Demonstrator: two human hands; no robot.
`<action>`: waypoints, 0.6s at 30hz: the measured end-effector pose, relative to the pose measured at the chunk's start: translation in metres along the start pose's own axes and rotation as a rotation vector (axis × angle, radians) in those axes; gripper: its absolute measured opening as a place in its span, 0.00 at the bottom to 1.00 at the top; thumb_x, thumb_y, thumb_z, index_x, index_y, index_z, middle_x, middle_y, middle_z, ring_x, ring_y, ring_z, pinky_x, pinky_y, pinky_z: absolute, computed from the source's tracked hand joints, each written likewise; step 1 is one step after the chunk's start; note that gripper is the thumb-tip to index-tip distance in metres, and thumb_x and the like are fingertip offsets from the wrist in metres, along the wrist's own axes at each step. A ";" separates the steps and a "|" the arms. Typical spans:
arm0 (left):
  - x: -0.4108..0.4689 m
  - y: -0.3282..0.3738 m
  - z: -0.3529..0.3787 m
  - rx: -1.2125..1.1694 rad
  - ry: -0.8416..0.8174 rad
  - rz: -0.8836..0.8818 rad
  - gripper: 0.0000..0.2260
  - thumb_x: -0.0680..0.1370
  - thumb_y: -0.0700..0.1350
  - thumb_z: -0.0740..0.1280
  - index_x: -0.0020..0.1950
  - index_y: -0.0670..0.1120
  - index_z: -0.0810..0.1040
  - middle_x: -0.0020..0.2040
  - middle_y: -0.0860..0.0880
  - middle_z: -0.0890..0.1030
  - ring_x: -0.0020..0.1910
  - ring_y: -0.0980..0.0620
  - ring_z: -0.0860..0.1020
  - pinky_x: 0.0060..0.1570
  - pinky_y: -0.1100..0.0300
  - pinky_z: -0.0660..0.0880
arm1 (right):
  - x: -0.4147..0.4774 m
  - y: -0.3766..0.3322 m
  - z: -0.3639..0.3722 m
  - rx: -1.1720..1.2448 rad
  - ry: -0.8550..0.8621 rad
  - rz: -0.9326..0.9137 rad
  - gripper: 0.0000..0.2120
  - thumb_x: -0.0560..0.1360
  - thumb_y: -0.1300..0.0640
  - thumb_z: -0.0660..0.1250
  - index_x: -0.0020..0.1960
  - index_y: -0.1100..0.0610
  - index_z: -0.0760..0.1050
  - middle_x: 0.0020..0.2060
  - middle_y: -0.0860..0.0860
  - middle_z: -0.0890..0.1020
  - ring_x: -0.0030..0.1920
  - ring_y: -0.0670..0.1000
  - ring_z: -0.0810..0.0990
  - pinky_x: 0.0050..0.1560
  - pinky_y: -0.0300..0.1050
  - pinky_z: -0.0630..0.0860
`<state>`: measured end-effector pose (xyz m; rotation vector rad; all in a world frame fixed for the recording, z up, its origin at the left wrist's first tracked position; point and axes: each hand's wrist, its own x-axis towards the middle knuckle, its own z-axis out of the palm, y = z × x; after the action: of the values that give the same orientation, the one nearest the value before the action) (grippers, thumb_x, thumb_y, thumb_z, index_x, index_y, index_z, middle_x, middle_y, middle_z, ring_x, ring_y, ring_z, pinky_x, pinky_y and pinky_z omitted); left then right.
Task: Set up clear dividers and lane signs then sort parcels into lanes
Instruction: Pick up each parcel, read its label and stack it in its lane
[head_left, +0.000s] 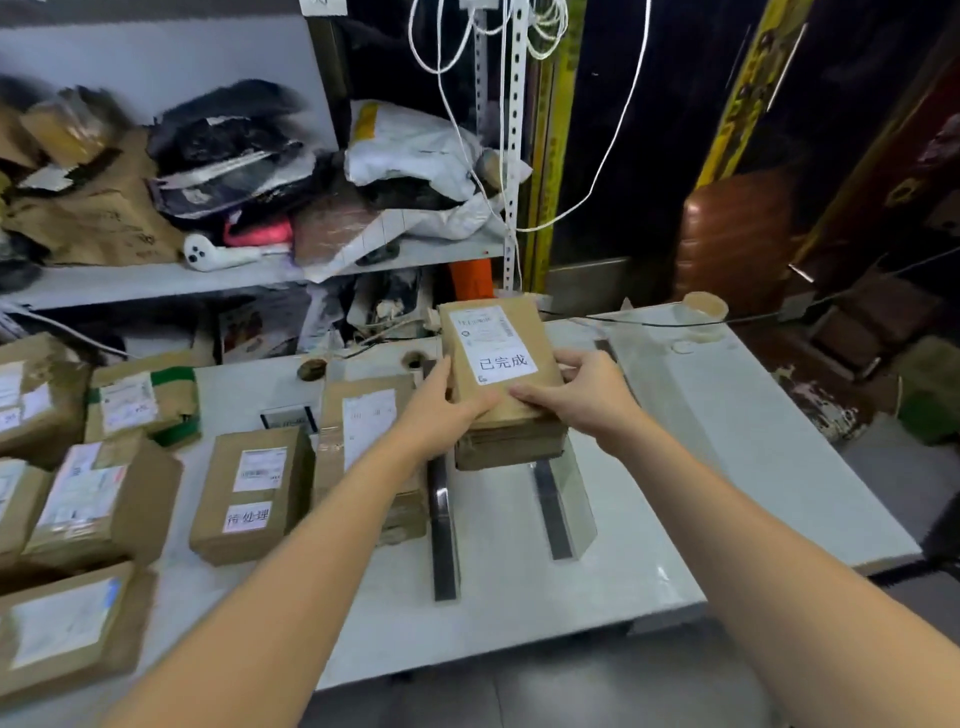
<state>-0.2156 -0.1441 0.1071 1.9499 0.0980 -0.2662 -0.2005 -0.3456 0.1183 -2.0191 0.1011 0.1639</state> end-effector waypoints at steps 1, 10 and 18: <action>0.002 -0.006 0.008 0.001 -0.014 -0.015 0.35 0.75 0.57 0.74 0.79 0.58 0.62 0.72 0.57 0.73 0.67 0.54 0.74 0.67 0.53 0.73 | 0.000 0.009 -0.002 0.001 0.002 0.018 0.31 0.65 0.47 0.83 0.66 0.52 0.79 0.51 0.46 0.86 0.49 0.45 0.85 0.51 0.50 0.85; 0.021 -0.046 0.036 0.146 -0.065 -0.153 0.35 0.74 0.57 0.74 0.77 0.56 0.64 0.71 0.55 0.74 0.66 0.52 0.75 0.66 0.50 0.74 | 0.014 0.073 0.016 -0.006 -0.040 0.153 0.24 0.64 0.49 0.84 0.57 0.50 0.82 0.47 0.46 0.86 0.49 0.46 0.86 0.53 0.50 0.84; 0.041 -0.060 0.042 0.222 -0.027 -0.243 0.25 0.73 0.47 0.76 0.69 0.50 0.75 0.65 0.51 0.80 0.61 0.50 0.78 0.62 0.53 0.77 | 0.031 0.094 0.040 -0.092 -0.079 0.160 0.26 0.63 0.47 0.83 0.59 0.51 0.82 0.51 0.46 0.87 0.50 0.46 0.85 0.53 0.49 0.84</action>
<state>-0.1934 -0.1623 0.0277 2.1552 0.3002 -0.4803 -0.1860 -0.3512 0.0123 -2.0927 0.2081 0.3547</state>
